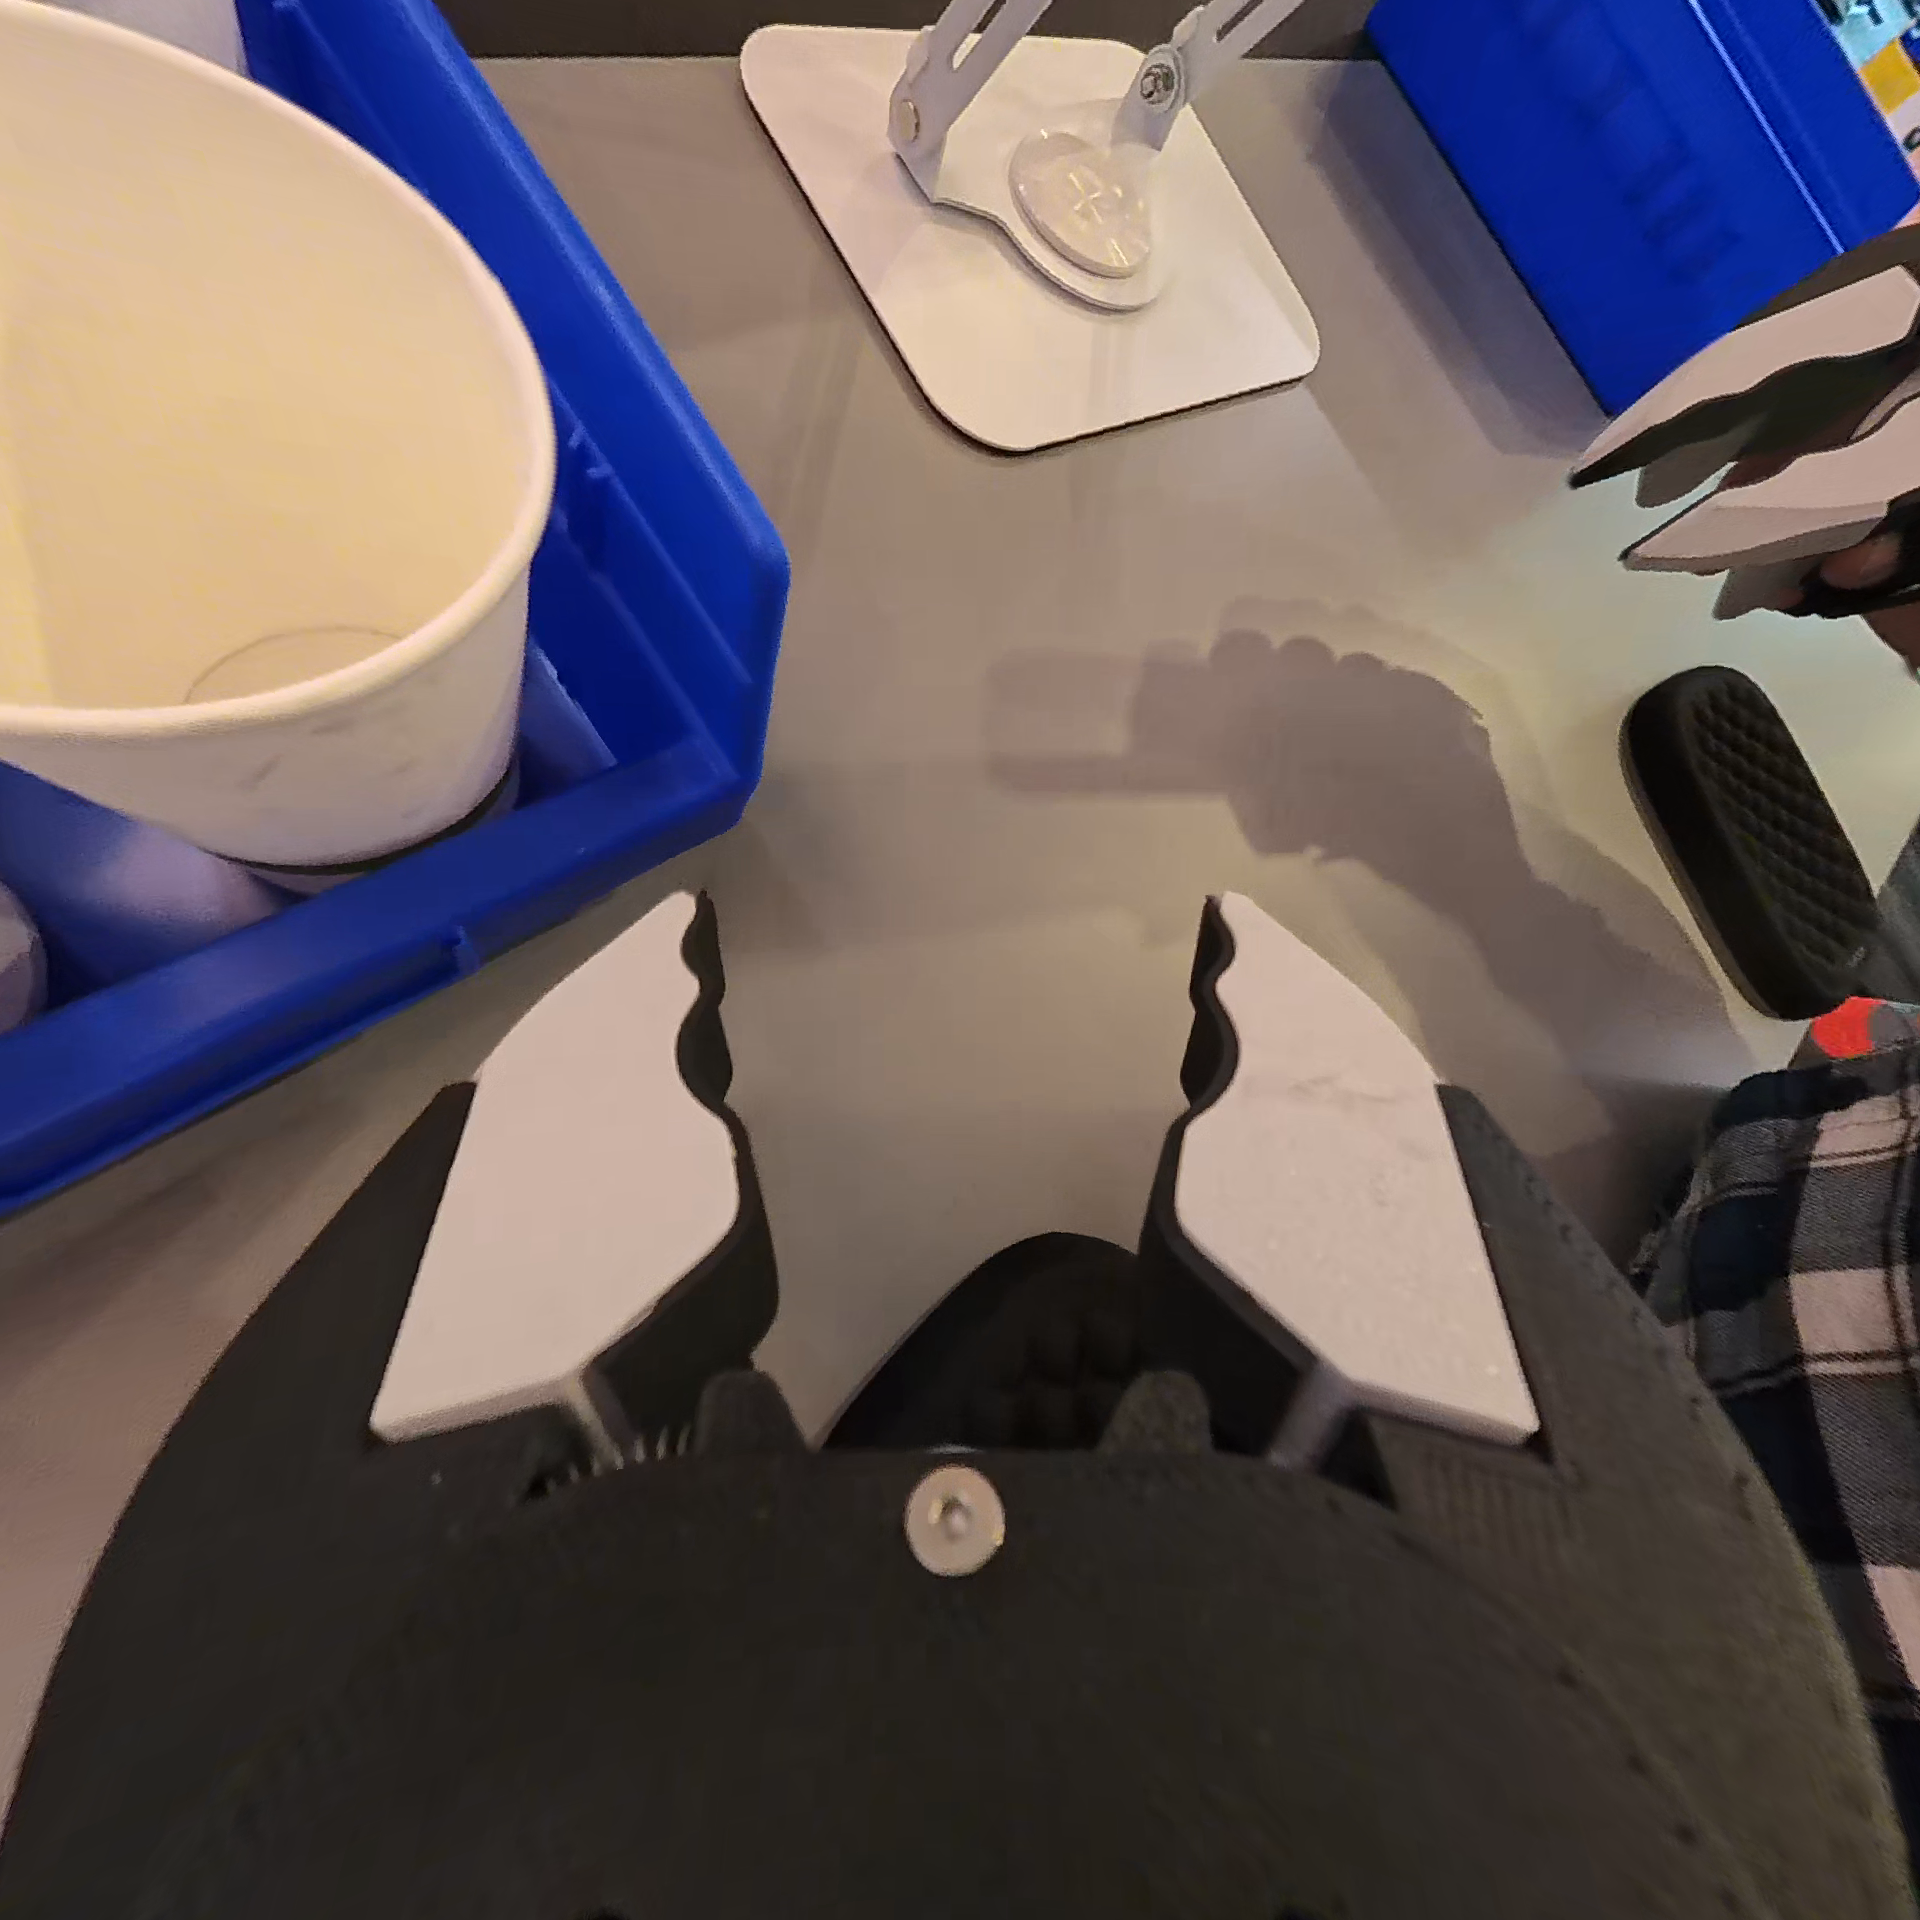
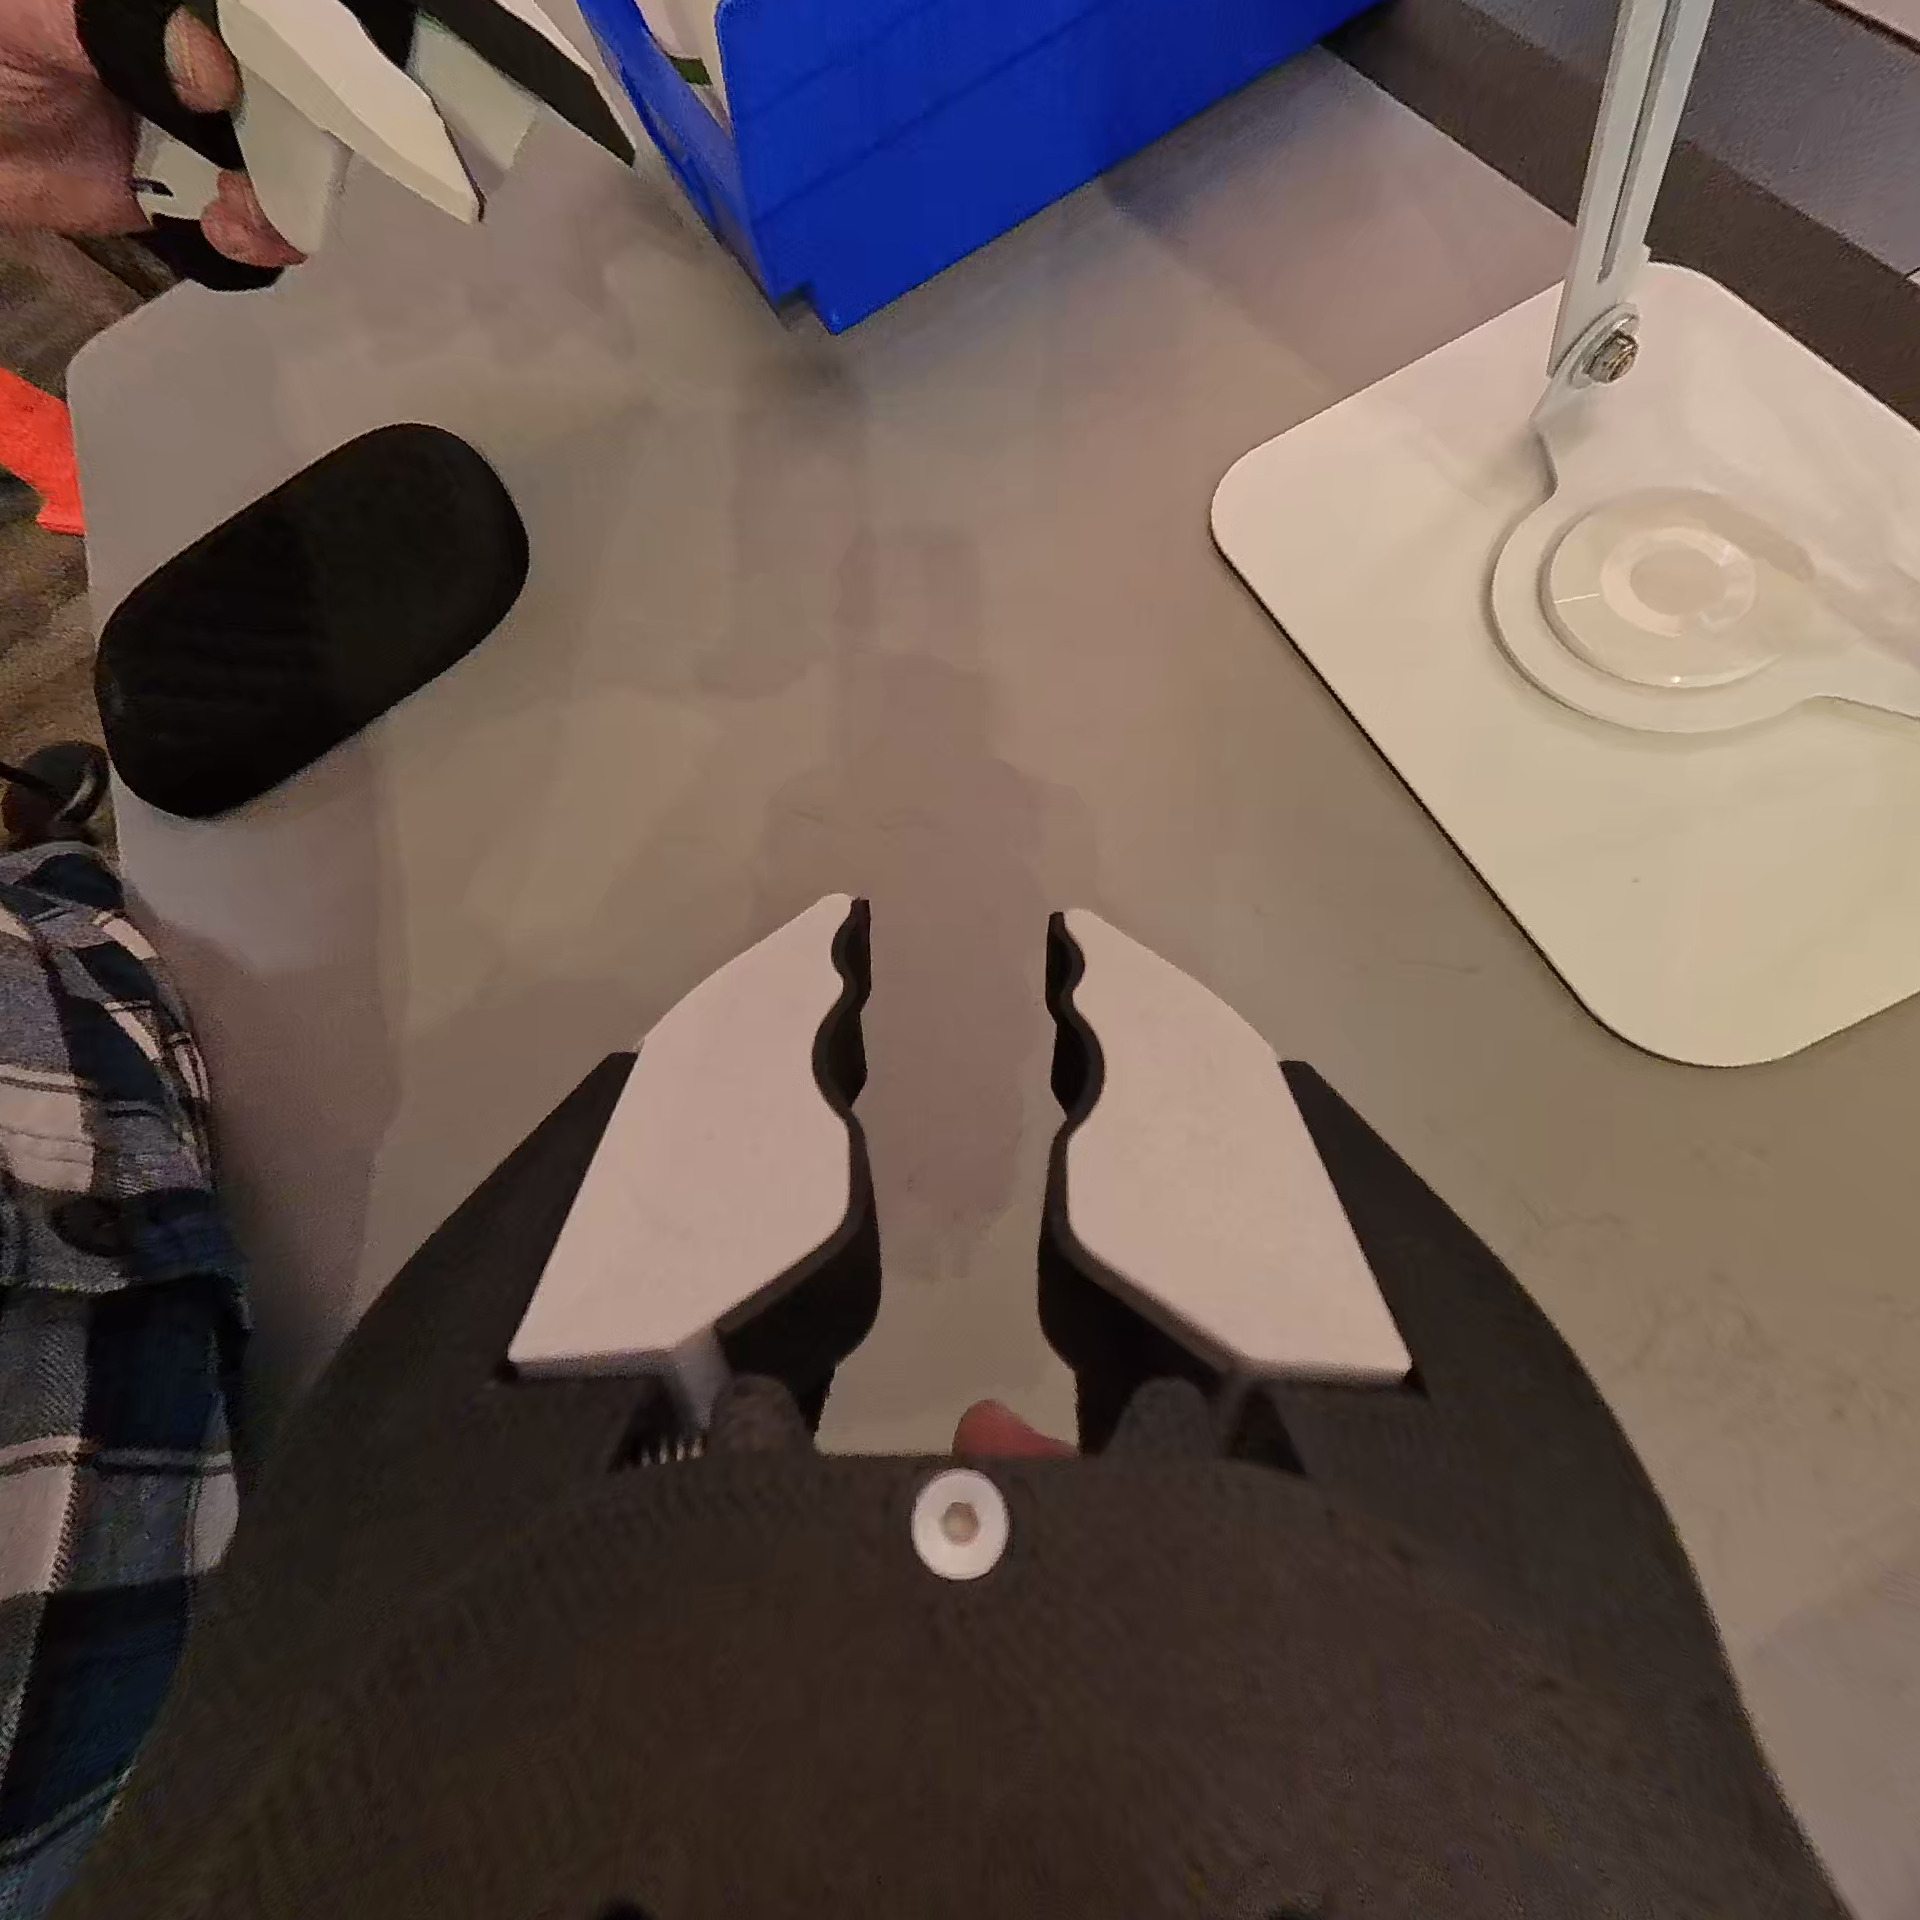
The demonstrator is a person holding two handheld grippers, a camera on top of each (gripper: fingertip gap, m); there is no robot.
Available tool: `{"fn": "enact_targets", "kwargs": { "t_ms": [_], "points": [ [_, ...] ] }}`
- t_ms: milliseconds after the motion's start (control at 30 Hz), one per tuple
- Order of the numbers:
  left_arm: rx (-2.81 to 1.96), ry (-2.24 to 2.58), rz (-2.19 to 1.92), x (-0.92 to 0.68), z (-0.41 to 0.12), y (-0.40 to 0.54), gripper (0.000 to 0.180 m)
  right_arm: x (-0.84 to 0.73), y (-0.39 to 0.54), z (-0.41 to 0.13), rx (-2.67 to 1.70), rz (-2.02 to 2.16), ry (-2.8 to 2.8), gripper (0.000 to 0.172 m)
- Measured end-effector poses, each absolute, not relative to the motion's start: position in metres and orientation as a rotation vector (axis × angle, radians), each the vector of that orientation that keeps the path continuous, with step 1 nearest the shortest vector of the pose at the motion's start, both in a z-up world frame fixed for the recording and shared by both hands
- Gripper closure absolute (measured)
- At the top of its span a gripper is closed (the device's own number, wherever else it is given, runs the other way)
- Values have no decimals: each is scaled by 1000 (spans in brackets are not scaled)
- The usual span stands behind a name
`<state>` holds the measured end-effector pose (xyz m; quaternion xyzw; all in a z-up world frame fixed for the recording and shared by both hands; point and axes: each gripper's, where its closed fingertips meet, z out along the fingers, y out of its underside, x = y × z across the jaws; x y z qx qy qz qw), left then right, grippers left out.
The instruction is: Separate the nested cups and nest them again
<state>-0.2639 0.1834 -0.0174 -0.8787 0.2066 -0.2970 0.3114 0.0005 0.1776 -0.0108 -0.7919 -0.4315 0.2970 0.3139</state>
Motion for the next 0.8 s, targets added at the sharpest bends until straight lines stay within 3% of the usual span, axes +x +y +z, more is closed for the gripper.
{"fn": "enact_targets", "kwargs": {
  "t_ms": [800],
  "points": [
    [-2319, 411, -706, -279, -21, 173, 94, 1, 183, -16, -2069, 764, -1175, 136]
  ]
}}
